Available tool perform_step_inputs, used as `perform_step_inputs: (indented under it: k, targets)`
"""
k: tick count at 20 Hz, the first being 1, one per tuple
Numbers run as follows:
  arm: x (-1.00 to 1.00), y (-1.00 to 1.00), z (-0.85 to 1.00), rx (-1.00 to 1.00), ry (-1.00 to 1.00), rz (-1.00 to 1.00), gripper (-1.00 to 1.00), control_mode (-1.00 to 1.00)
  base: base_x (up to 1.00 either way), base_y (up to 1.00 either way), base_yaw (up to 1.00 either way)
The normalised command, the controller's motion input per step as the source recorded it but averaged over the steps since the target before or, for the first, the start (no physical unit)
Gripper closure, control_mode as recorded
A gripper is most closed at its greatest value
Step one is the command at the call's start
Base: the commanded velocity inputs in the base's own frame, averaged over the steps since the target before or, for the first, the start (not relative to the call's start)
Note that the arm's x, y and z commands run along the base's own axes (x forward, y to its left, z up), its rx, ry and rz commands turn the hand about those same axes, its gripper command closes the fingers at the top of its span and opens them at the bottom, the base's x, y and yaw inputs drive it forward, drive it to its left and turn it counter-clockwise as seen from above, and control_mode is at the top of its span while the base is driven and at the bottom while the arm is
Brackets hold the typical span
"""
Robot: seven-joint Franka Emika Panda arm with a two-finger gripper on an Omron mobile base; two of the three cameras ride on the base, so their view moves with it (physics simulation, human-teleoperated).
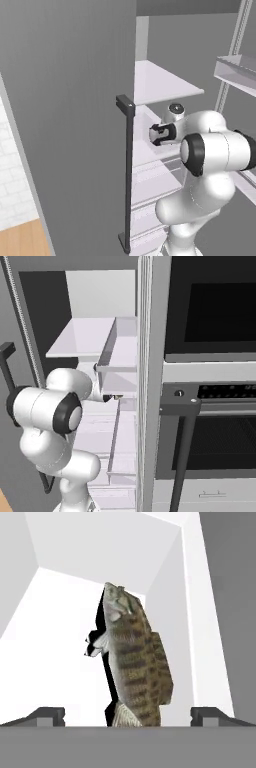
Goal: Place one bell pepper and one fish in each tupperware on the nearby counter, to pack two identical lunches.
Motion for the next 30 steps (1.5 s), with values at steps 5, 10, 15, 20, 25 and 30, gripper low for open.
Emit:
perform_step_inputs:
  k: [5, 10, 15, 20, 25, 30]
  targets:
    - [0.35, -0.15, -0.14, 0.0, 0.08, 0.0, -1.0, -1.0, 0.0, 0.0, 0.0]
    - [0.14, 0.0, -0.46, 0.0, 0.06, 0.0, -1.0, -1.0, 0.0, 0.0, 0.0]
    - [0.0, 0.0, -0.5, 0.0, 0.04, 0.0, -1.0, -1.0, 0.0, 0.0, 0.0]
    - [0.0, 0.0, -0.4, 0.0, 0.0, 0.0, -1.0, -1.0, 0.0, 0.0, 0.0]
    - [-0.17, 0.0, -0.52, 0.0, -0.01, 0.0, 1.0, -1.0, 0.0, 0.0, 0.0]
    - [-0.42, 0.16, -0.35, 0.0, -0.05, -0.04, 1.0, -1.0, 0.0, 0.0, 0.0]
